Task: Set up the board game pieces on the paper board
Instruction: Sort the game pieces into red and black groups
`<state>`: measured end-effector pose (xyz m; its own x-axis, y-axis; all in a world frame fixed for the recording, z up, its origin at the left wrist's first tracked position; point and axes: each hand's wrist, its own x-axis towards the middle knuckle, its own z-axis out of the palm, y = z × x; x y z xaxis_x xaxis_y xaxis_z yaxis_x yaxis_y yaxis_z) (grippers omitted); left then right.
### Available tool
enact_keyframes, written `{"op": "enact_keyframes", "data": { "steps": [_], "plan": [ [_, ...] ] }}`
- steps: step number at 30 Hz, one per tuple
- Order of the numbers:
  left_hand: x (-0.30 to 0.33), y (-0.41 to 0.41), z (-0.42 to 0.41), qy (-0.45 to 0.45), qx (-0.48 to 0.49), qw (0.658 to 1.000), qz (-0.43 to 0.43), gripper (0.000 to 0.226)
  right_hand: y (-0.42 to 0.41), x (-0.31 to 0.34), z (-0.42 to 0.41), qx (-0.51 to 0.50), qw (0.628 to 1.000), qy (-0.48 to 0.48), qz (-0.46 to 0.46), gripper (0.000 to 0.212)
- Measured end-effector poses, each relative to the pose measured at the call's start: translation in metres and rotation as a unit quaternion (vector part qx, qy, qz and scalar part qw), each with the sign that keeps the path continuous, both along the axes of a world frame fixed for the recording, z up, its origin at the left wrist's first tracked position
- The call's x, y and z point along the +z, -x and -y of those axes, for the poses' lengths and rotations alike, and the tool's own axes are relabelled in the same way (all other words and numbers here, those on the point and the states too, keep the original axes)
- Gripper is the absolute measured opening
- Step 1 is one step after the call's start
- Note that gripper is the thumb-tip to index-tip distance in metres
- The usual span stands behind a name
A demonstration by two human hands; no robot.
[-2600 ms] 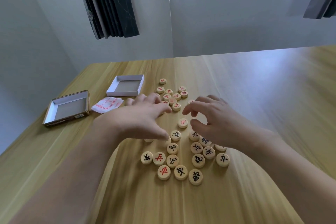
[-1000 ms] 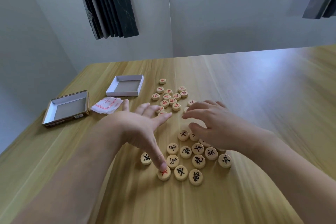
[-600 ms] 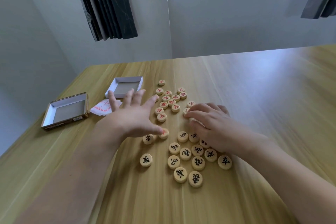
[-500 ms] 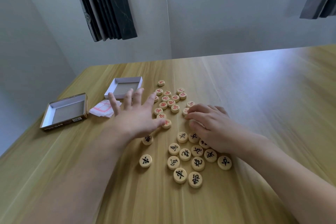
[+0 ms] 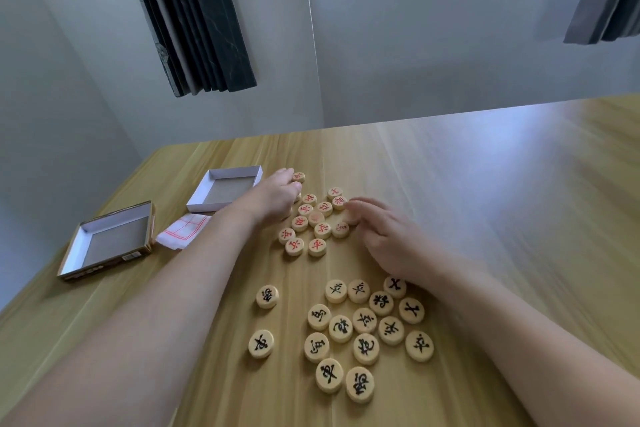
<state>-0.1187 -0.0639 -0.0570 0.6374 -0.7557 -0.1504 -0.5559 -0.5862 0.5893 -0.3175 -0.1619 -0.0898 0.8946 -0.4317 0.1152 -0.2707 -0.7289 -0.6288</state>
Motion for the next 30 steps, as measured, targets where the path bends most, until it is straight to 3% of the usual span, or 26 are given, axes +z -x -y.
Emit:
{"op": "enact_keyframes", "data": {
  "steps": [4, 9, 14, 18, 22, 30],
  "plan": [
    [-0.002, -0.004, 0.018, 0.006, -0.003, 0.999, -0.053, 0.044, 0.002, -0.007, 0.001, -0.014, 0.999, -0.034, 0.014, 0.045],
    [0.006, 0.027, 0.012, -0.021, -0.077, 0.997, -0.016, 0.042, 0.010, -0.006, -0.003, -0.042, 0.995, -0.064, 0.071, 0.045],
    [0.016, 0.064, -0.048, 0.132, 0.008, 0.991, -0.012, 0.036, 0.033, -0.007, -0.017, -0.049, 0.990, -0.084, 0.098, 0.043],
    [-0.006, 0.110, -0.110, 0.178, 0.089, 0.980, -0.016, 0.033, 0.063, -0.011, -0.038, 0.044, 0.997, 0.066, 0.009, 0.051],
    [-0.028, 0.137, -0.127, 0.149, 0.058, 0.986, -0.035, 0.037, 0.077, -0.002, -0.057, 0.069, 0.997, 0.029, -0.033, 0.043],
    [-0.044, 0.176, -0.129, 0.047, -0.019, 0.994, 0.099, 0.047, 0.102, 0.000, -0.089, 0.047, 0.995, 0.067, -0.057, 0.045]
  ]
}}
